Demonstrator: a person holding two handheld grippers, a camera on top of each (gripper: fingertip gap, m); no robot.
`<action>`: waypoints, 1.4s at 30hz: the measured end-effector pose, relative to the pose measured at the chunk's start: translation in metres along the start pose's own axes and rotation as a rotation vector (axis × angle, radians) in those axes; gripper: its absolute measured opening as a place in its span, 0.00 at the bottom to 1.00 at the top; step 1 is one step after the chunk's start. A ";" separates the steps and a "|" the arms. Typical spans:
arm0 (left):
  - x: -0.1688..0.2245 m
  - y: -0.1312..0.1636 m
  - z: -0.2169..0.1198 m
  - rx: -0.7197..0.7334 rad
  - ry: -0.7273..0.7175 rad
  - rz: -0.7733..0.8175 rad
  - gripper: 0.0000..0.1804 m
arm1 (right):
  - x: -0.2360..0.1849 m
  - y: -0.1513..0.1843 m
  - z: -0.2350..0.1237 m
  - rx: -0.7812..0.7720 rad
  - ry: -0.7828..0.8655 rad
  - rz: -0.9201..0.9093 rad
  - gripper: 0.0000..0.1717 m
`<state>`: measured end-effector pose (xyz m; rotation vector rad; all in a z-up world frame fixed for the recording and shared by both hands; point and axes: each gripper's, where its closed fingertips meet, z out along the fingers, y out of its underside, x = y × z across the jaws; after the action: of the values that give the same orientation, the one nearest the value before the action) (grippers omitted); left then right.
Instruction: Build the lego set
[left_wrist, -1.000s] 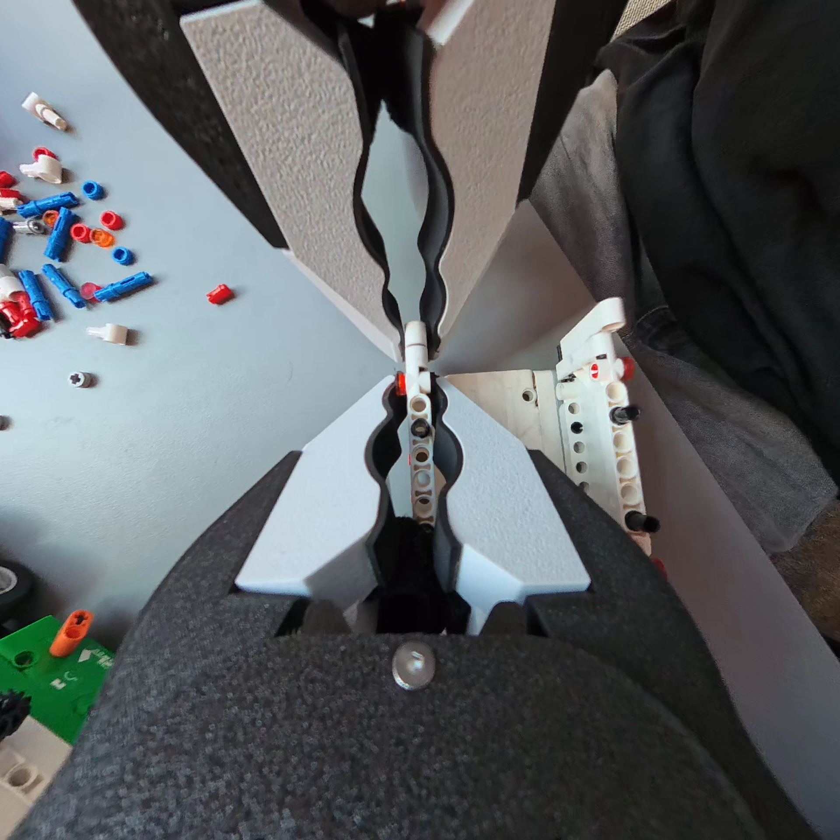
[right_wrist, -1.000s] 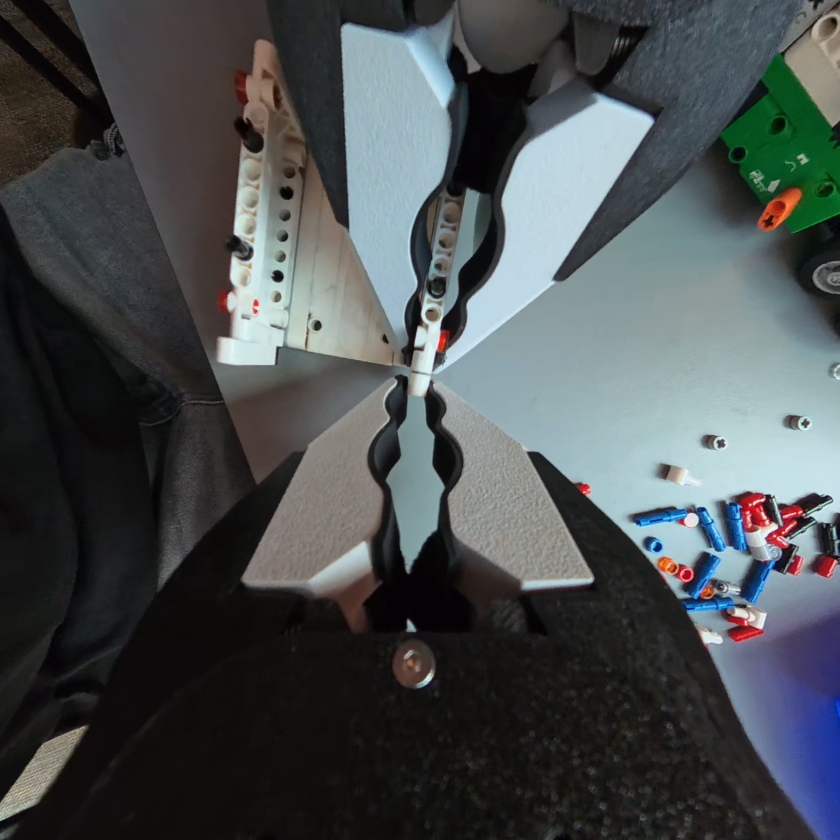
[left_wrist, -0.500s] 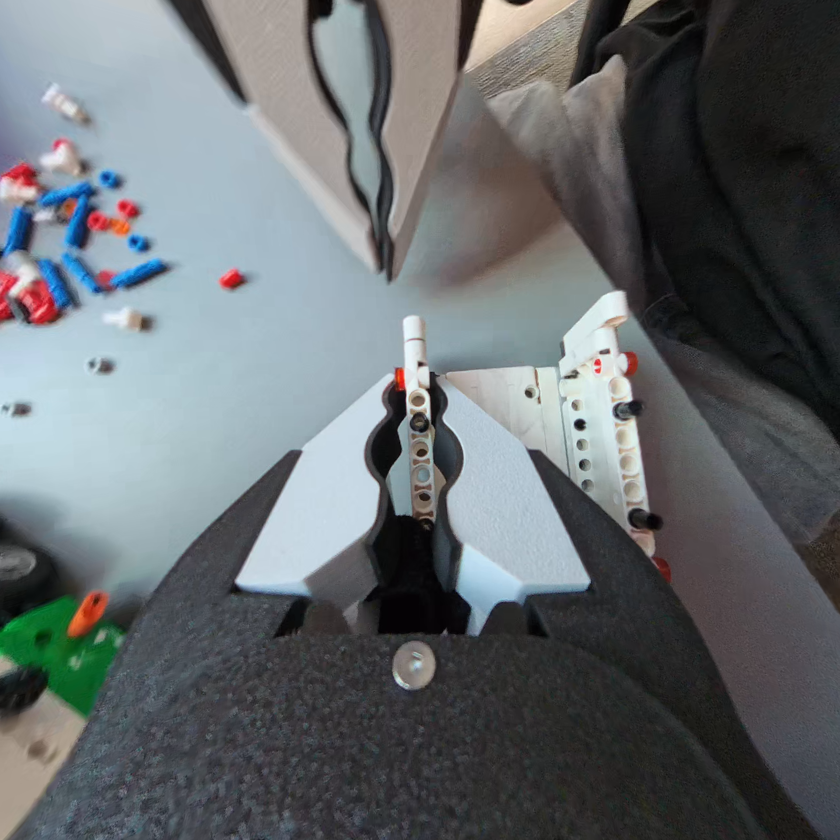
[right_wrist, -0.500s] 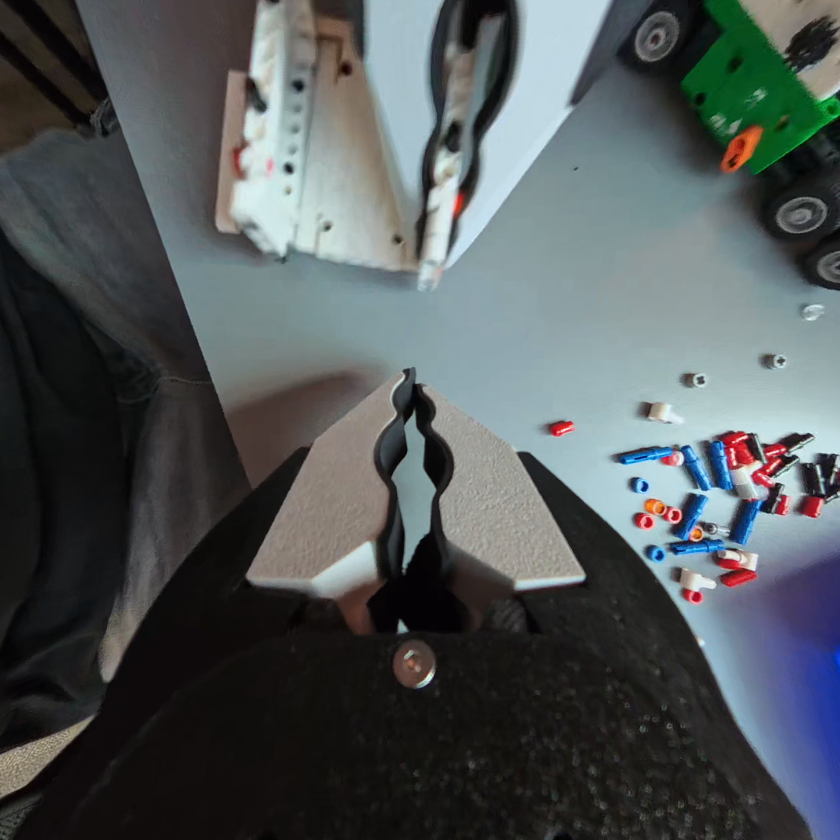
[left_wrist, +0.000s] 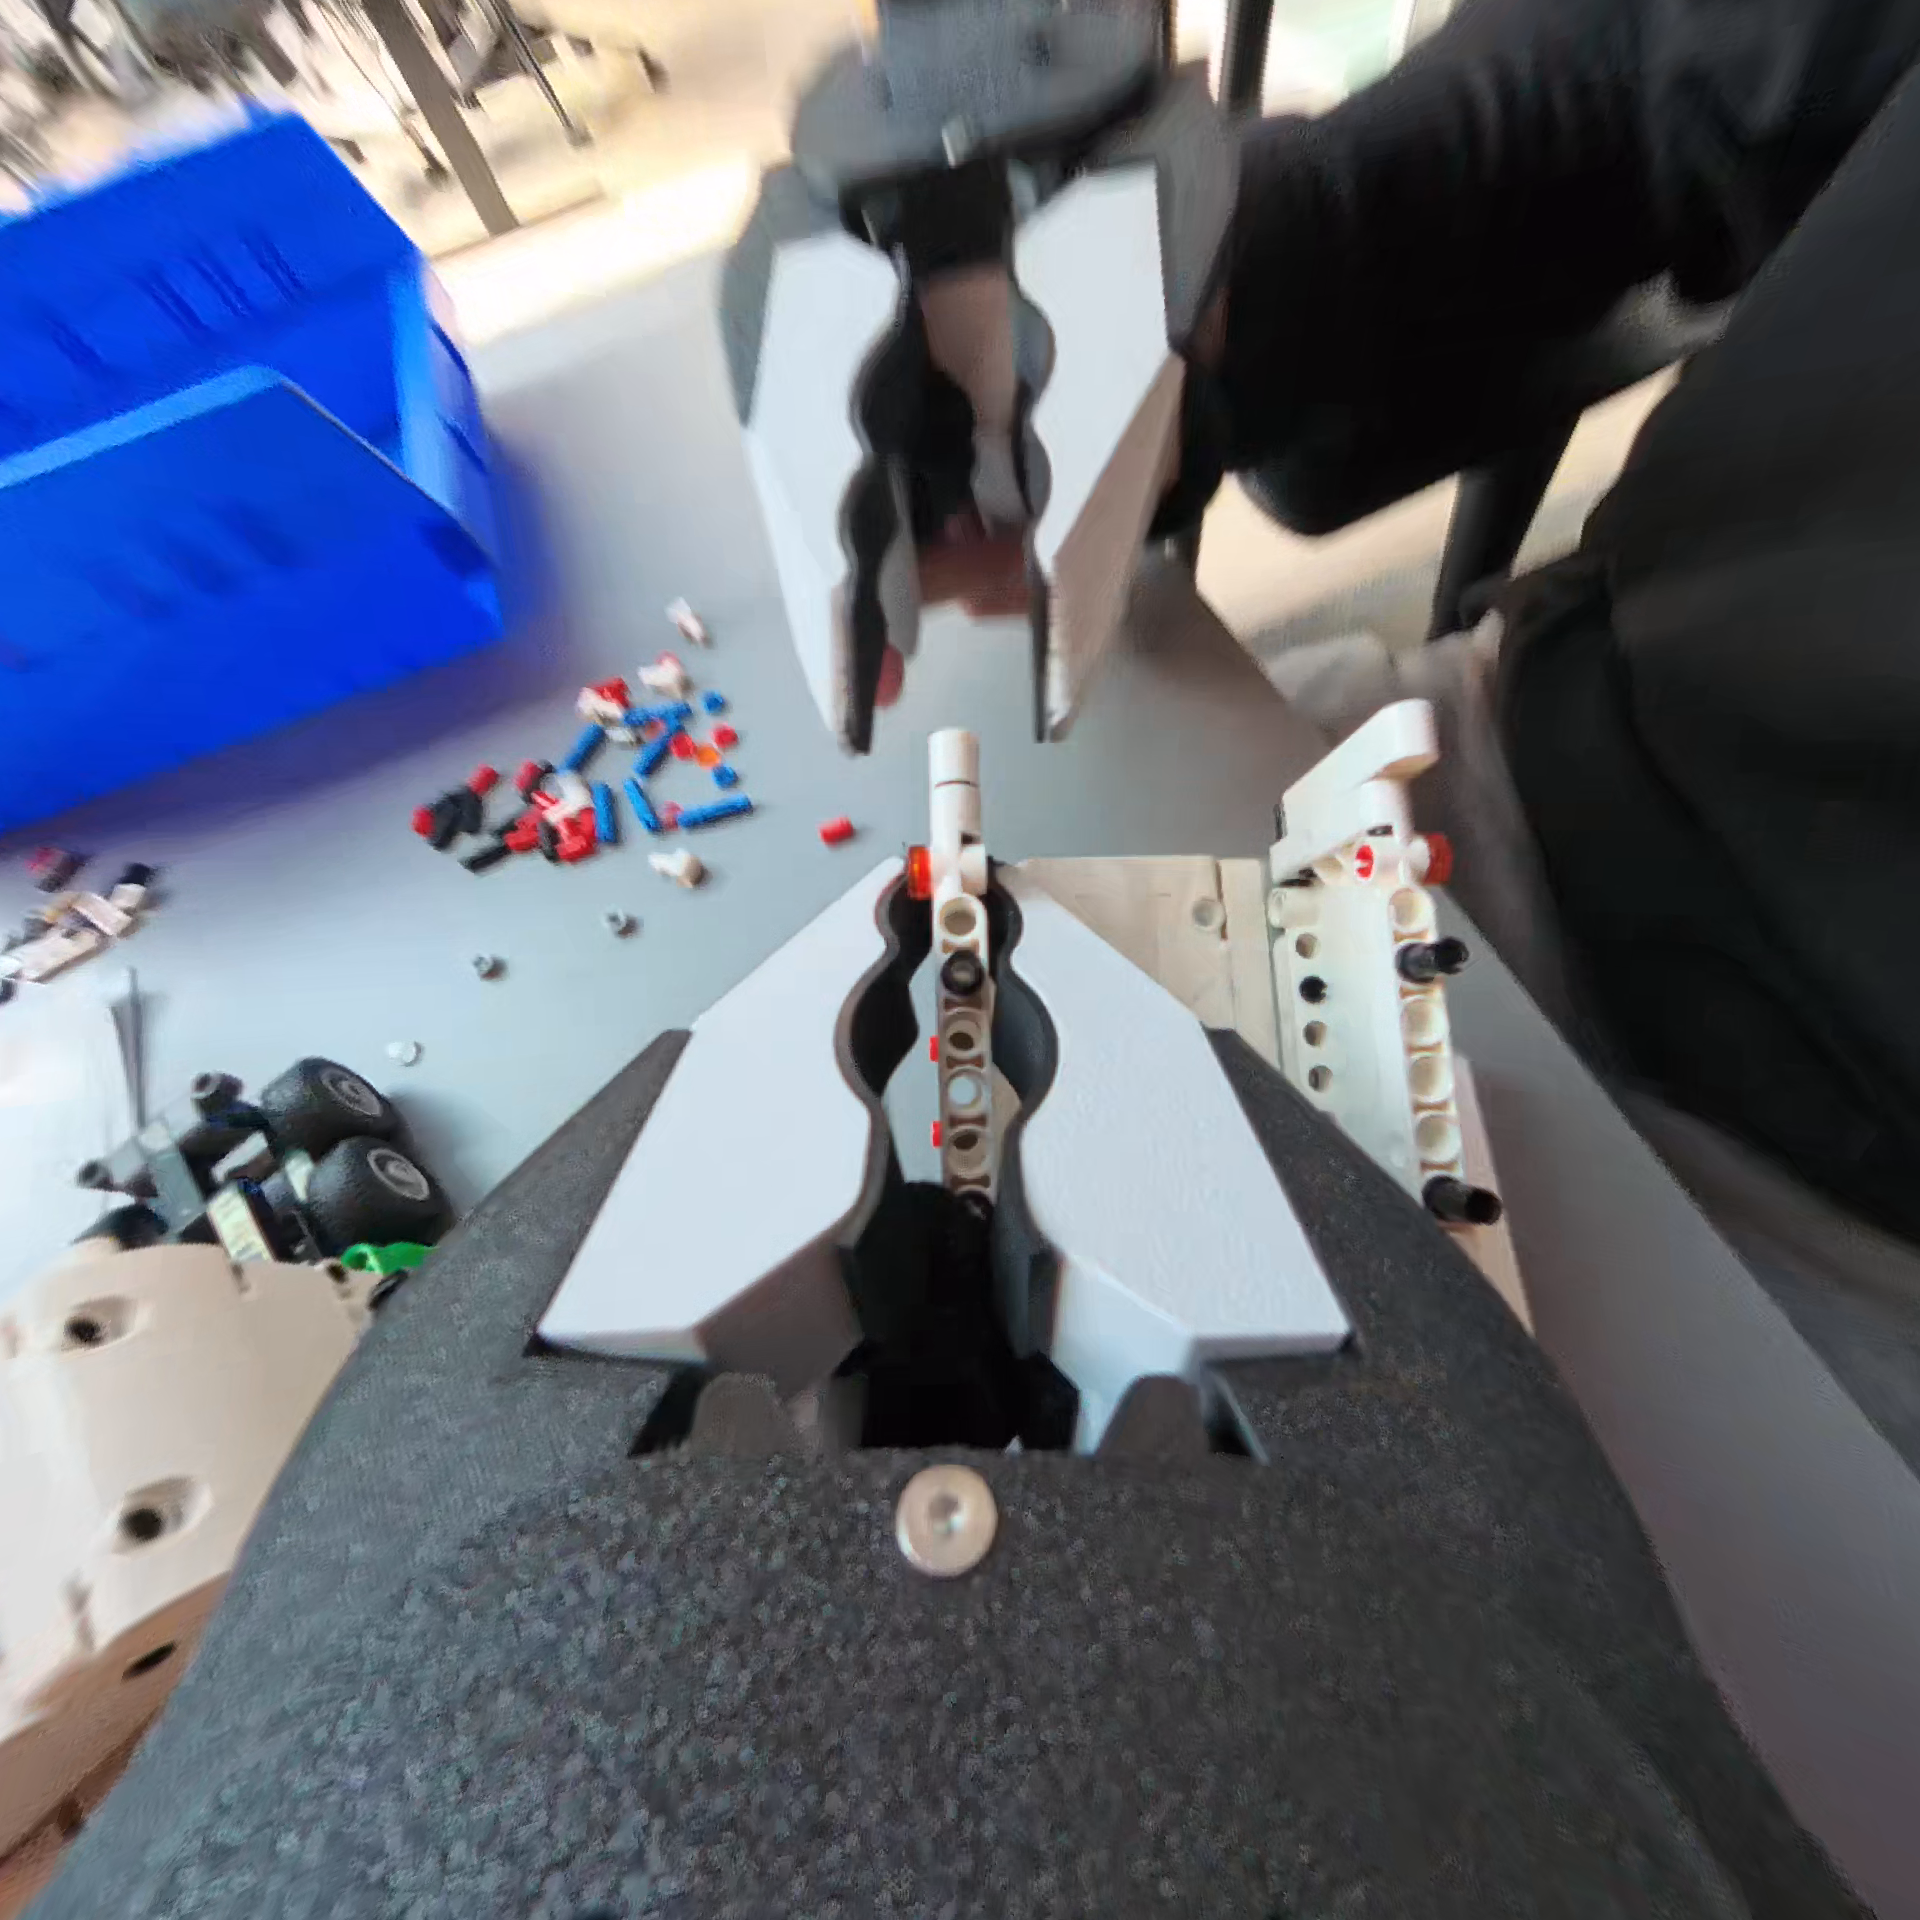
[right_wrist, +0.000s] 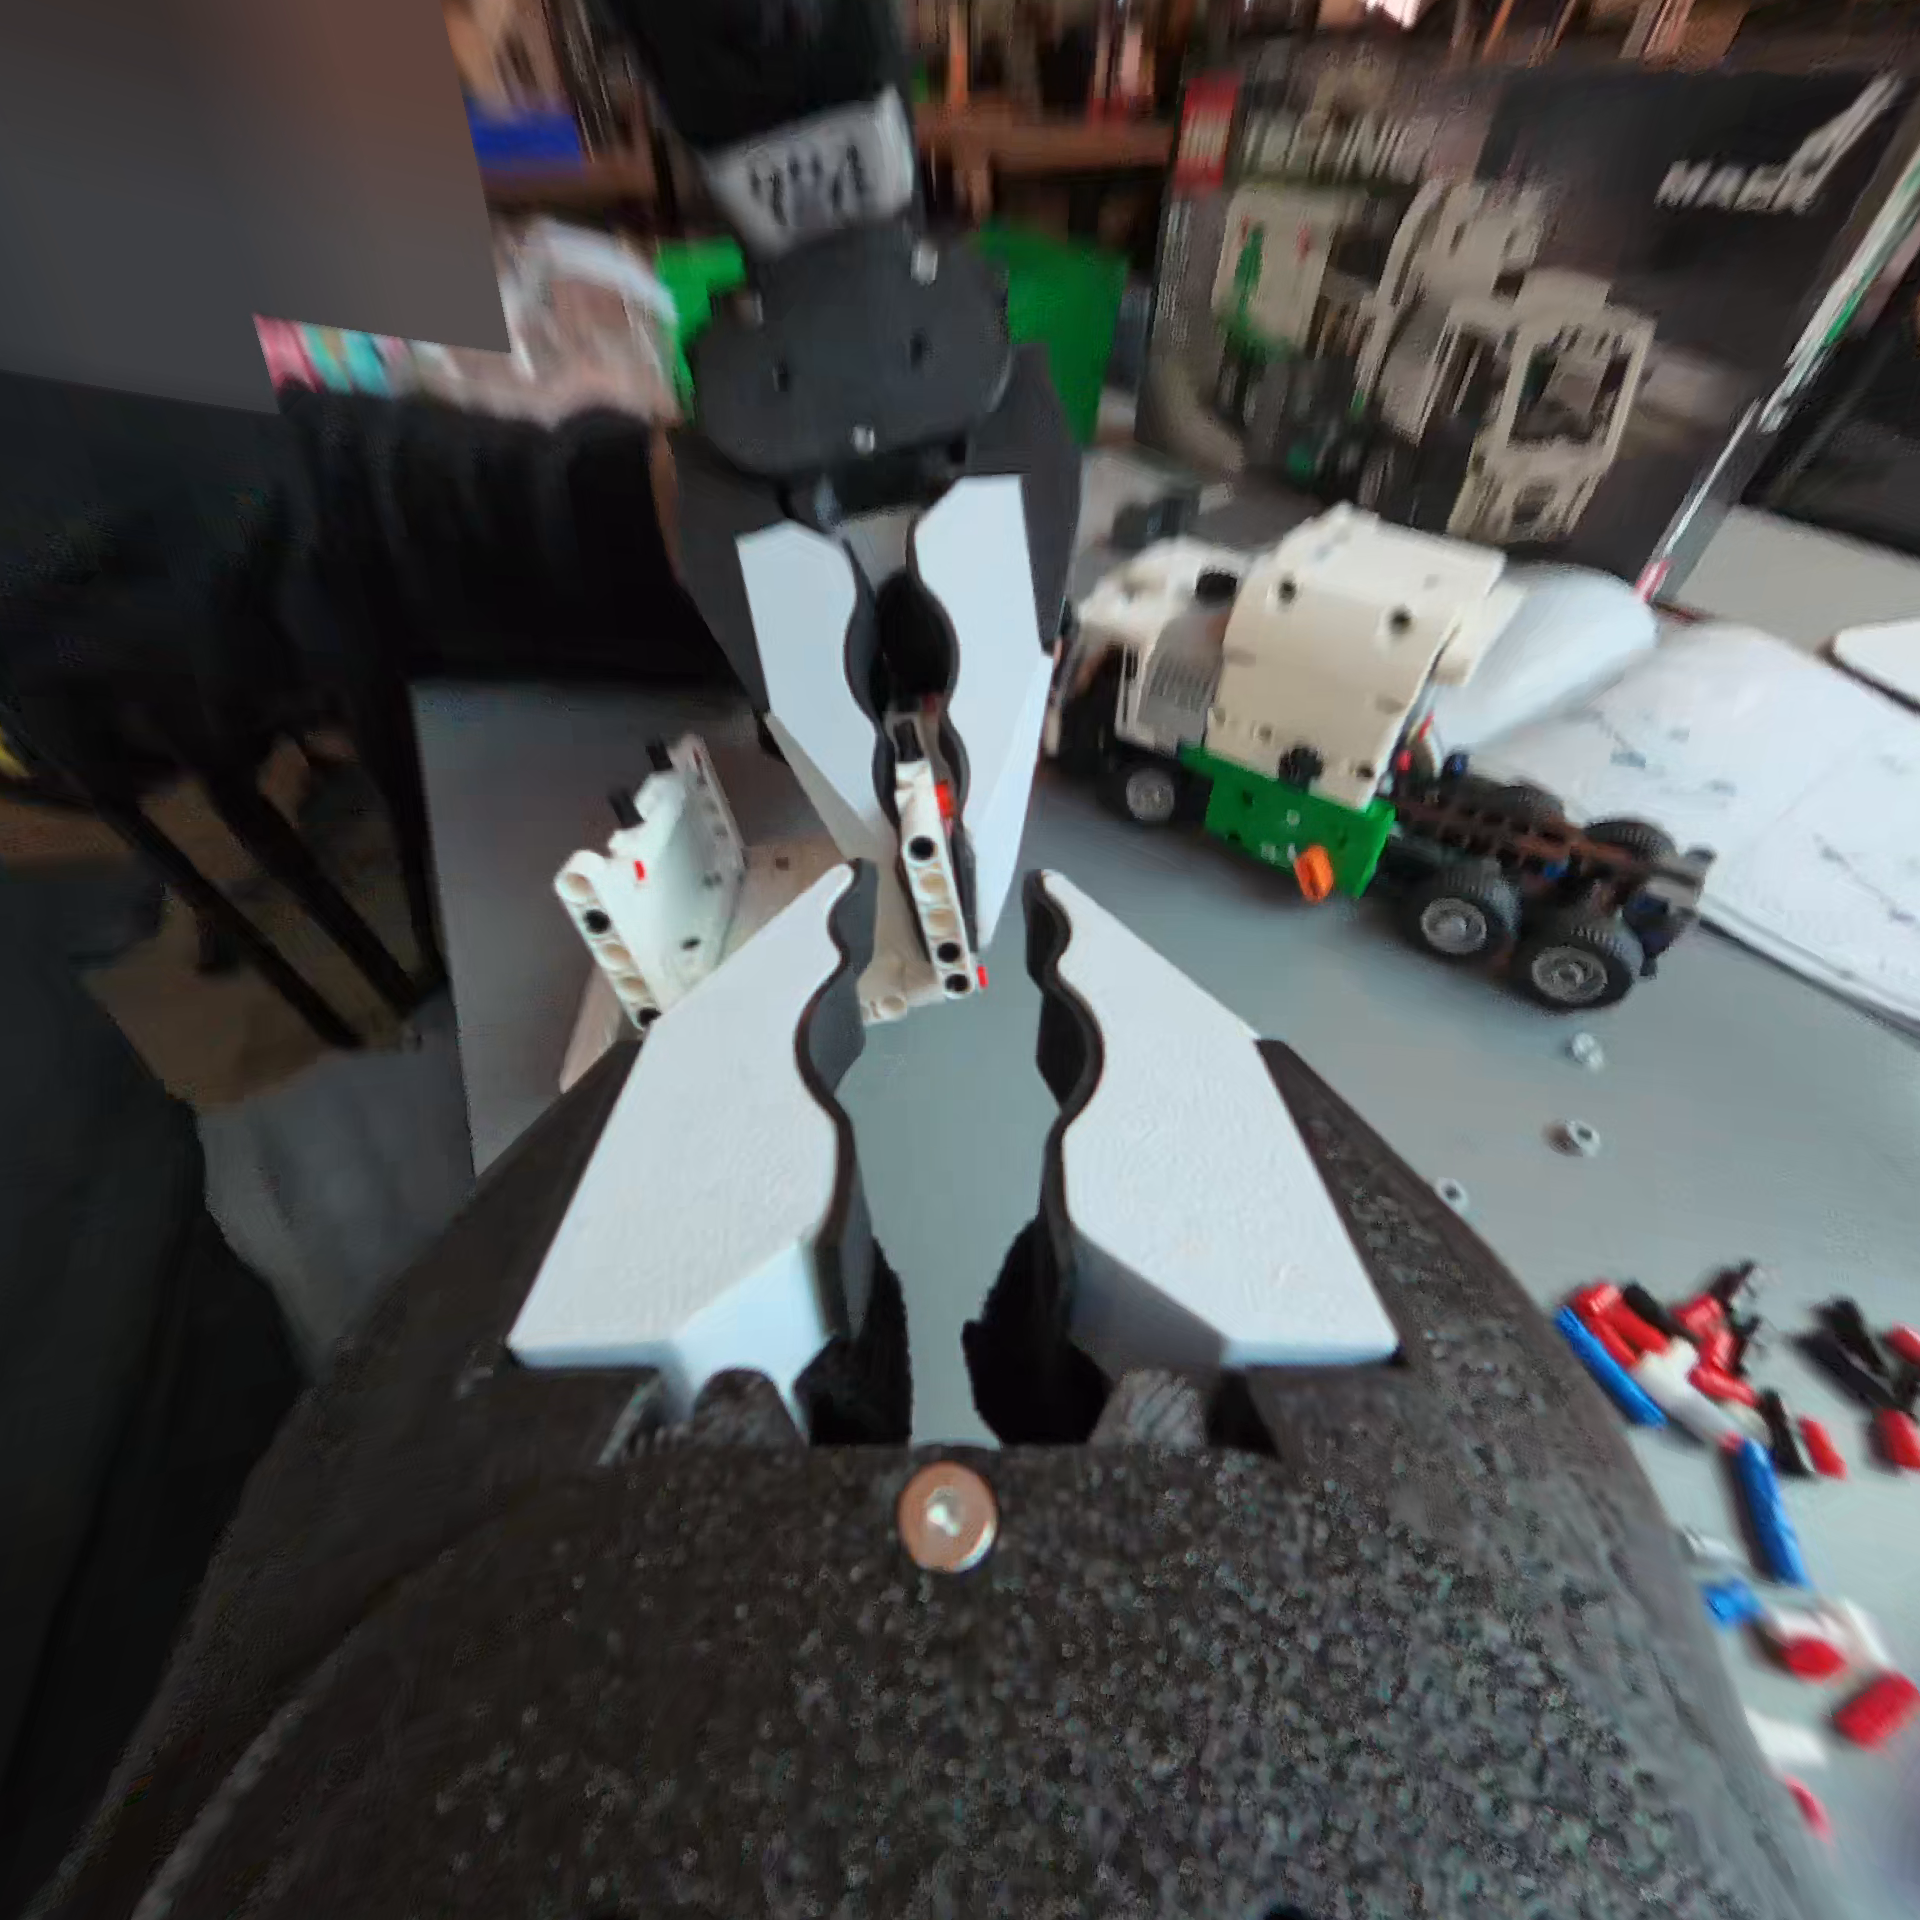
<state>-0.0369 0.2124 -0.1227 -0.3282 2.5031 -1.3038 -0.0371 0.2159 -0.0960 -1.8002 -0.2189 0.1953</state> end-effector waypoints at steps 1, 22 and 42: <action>-0.003 -0.013 -0.008 0.092 -0.019 -0.029 0.04 | -0.003 -0.014 -0.005 0.125 -0.035 0.031 0.17; 0.008 -0.040 -0.013 0.396 0.112 -0.239 0.04 | -0.010 -0.028 -0.003 0.214 -0.156 0.002 0.03; 0.011 -0.032 -0.007 0.339 0.123 -0.233 0.03 | -0.010 -0.015 -0.009 0.120 -0.194 0.027 0.03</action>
<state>-0.0476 0.1962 -0.0945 -0.4824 2.3336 -1.8588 -0.0451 0.2084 -0.0788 -1.6662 -0.3139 0.3956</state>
